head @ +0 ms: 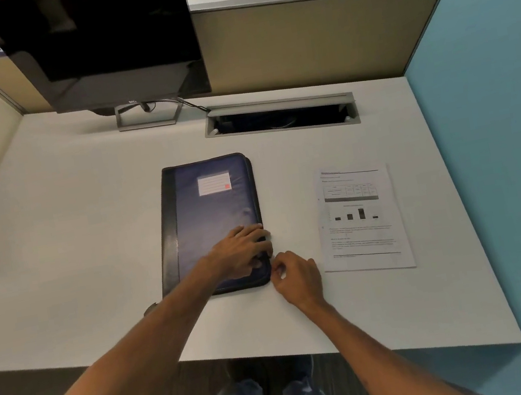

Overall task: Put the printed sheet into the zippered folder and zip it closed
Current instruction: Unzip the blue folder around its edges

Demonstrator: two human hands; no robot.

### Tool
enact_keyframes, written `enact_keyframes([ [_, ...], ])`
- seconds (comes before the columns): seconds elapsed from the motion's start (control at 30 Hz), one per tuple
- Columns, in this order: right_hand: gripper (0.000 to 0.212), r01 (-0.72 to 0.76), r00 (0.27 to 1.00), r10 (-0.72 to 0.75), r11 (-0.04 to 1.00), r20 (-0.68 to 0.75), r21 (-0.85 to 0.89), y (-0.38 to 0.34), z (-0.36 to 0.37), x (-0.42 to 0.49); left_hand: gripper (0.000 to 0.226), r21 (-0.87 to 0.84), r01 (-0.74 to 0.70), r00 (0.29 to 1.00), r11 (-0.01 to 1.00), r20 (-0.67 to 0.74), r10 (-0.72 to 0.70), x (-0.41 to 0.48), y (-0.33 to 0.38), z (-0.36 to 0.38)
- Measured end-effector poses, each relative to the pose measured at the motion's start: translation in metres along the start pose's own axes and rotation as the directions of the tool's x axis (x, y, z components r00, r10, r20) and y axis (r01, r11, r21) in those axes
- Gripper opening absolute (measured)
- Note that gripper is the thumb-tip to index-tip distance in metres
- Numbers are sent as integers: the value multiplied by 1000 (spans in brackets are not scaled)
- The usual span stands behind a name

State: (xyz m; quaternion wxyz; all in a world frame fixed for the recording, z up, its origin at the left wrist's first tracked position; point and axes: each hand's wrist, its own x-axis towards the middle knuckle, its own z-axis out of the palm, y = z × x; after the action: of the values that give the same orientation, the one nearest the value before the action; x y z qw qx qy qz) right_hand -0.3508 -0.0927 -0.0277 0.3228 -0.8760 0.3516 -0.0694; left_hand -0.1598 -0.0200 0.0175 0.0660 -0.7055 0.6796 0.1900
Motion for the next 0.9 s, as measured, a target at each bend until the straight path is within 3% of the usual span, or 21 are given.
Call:
enact_keyframes([
  [0.17,10,-108,987,110,994,-118,24,-13,13,-26,61,25,-3,1000,1000,26,3,12,-2,-3],
  [0.43,11,-227,924,260,963,-282,143,-60,53,-61,50,-57,-16,1000,998,-25,14,18,-3,-1],
  [0.7,6,-180,958,190,982,-215,64,-121,106,-62,45,-93,-33,996,995,-83,25,16,-5,0],
  [0.9,6,-208,941,220,975,-258,75,-134,122,-64,51,-287,5,993,958,-108,-38,-13,-28,7],
])
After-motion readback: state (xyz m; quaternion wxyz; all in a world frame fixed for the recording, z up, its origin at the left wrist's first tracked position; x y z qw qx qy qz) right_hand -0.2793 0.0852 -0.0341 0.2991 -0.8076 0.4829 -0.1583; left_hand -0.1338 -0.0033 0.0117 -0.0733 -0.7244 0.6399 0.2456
